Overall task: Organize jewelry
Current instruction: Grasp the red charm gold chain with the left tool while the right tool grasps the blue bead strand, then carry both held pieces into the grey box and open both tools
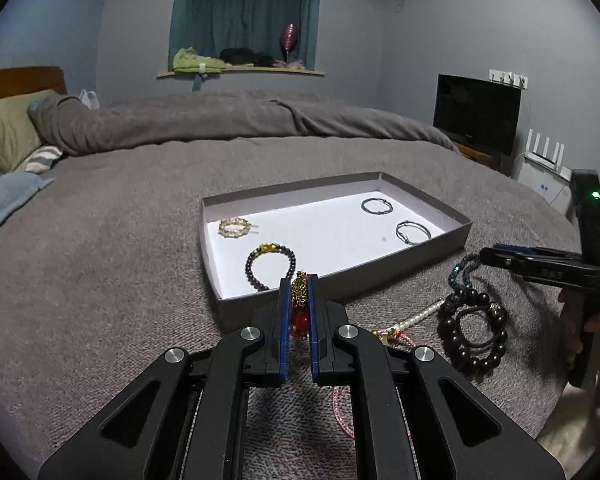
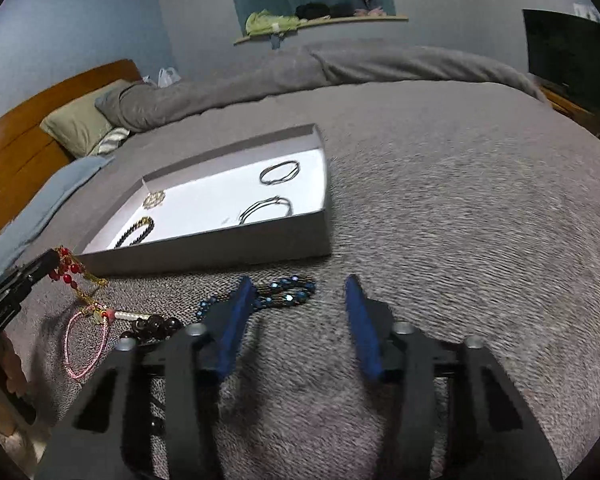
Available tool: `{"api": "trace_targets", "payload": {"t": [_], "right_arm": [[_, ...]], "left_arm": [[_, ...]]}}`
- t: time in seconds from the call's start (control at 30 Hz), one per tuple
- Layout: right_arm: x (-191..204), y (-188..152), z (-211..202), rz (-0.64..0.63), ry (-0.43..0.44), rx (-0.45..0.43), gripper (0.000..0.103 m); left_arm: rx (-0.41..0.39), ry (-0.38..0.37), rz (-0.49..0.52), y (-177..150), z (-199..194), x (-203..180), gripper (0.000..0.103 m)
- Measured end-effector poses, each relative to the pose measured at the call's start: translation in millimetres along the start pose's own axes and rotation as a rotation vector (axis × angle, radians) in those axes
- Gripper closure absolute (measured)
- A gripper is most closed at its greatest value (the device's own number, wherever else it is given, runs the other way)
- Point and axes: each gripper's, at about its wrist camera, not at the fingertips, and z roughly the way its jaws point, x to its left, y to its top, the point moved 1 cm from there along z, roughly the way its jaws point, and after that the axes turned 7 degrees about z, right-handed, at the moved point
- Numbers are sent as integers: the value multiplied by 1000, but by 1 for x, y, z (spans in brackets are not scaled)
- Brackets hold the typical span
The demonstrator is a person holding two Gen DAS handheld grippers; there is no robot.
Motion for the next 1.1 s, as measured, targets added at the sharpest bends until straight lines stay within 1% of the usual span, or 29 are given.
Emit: {"api": "trace_targets", "payload": {"t": [0.07,0.17,0.27,0.33,0.37,0.4,0.43,0.47,0.57,0.8,0.9,0.97,1.1], "right_arm": [[4,2,8,1,5,19,60],[7,5,19,3,-21,43,60],[5,6,29,15,-26,80,60],[5,7,31,17,-25,84,62],[5,7,30,14,-22,83,72],[6,6,30,11,-15,82,87],[5,5,30,12,-22,80,93],[4,5,29,16,-22,76,95],[2,6,22,22,-13,48,96],[10,16,-14,-22,-8,-63,96],[15,26,-30,-50,-15,-109,96],[19,35,-39,-65,-15,-134,96],[22,51,-48,-72,-26,-179,96]], "left_arm": [[-3,5,8,0,0,0,94],[-15,10,8,0,-3,1,94],[-38,18,1,1,-8,5,94],[-57,27,-4,2,-12,7,94],[-64,27,-6,3,-14,9,94],[-69,26,-9,3,-15,10,94],[-72,26,-12,4,-16,11,94],[-75,26,-15,4,-16,12,94],[-84,19,-24,5,-20,14,94],[-107,10,-45,11,-30,19,94],[-124,28,-34,20,-36,21,94],[-126,25,-32,27,-38,24,94],[-133,34,-13,47,-40,27,94]]}}
